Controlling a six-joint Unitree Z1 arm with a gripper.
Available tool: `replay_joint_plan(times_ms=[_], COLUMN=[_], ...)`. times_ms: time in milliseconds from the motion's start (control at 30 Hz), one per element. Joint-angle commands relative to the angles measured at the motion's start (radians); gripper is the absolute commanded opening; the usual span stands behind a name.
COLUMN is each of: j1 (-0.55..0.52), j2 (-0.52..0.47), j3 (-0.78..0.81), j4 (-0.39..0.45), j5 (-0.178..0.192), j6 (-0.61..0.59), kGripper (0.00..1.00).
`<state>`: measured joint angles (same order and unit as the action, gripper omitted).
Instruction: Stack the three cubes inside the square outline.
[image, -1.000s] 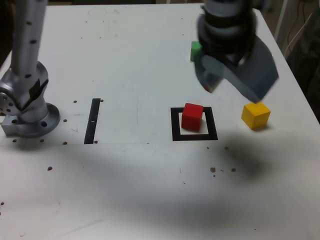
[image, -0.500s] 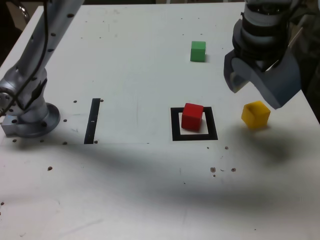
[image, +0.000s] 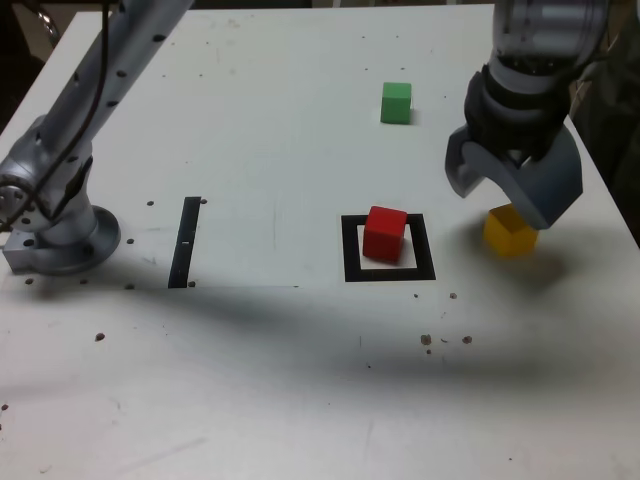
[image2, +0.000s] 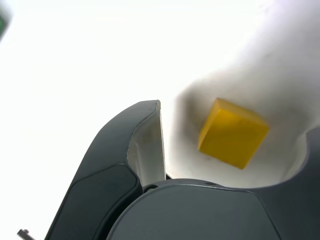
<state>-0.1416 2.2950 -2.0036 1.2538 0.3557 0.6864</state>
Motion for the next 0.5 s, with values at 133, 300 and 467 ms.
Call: replay_joint_plan(times_ms=[133, 300, 467], j1=[0.006, 0.012, 0.017], j2=[0.042, 0.059, 0.056], j3=[-0.008, -0.010, -0.006], j4=[-0.013, -0.031, -0.038], j5=[-0.020, -0.024, -0.024], j6=[-0.002, -0.001, -0.001], kGripper=[0.87, 0.83, 0.71])
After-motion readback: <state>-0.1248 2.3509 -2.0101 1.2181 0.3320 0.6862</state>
